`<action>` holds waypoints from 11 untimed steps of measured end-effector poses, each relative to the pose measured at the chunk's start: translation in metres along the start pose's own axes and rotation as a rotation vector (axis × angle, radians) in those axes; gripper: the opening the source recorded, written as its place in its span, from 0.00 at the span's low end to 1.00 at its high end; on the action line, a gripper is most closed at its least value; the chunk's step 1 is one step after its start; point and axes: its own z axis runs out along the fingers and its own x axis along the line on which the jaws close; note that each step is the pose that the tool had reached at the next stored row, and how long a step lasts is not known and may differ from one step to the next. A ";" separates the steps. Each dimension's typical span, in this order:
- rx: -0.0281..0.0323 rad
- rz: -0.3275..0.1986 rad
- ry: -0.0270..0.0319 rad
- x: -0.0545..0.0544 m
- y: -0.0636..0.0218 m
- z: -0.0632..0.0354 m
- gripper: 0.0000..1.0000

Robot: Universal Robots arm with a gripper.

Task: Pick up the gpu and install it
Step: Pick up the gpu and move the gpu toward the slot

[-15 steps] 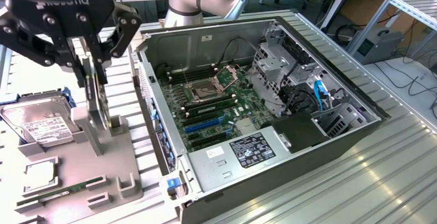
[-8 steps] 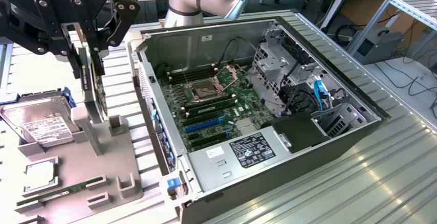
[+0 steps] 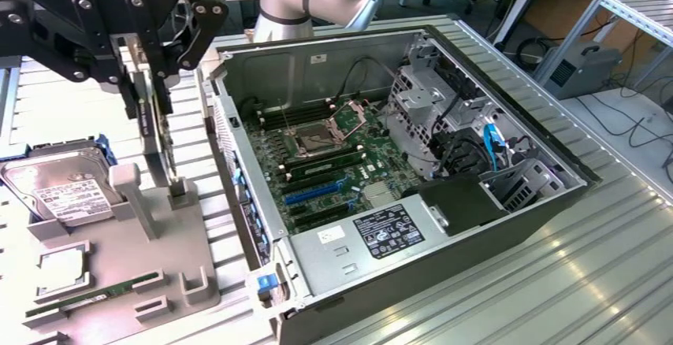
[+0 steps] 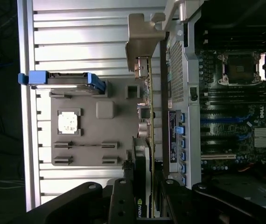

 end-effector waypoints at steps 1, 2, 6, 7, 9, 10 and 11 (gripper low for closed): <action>0.0000 0.000 0.0000 -0.003 0.0001 0.0000 0.27; 0.0000 0.000 0.0001 -0.007 0.0002 0.0000 0.27; 0.0000 0.000 0.0000 -0.026 0.0010 0.0000 0.27; 0.0001 0.000 0.0001 -0.031 0.0012 0.0000 0.27; 0.0000 0.000 0.0000 -0.045 0.0018 0.0000 0.27; 0.0000 0.000 0.0000 -0.053 0.0021 0.0000 0.27; 0.0001 0.000 0.0001 -0.061 0.0025 0.0000 0.27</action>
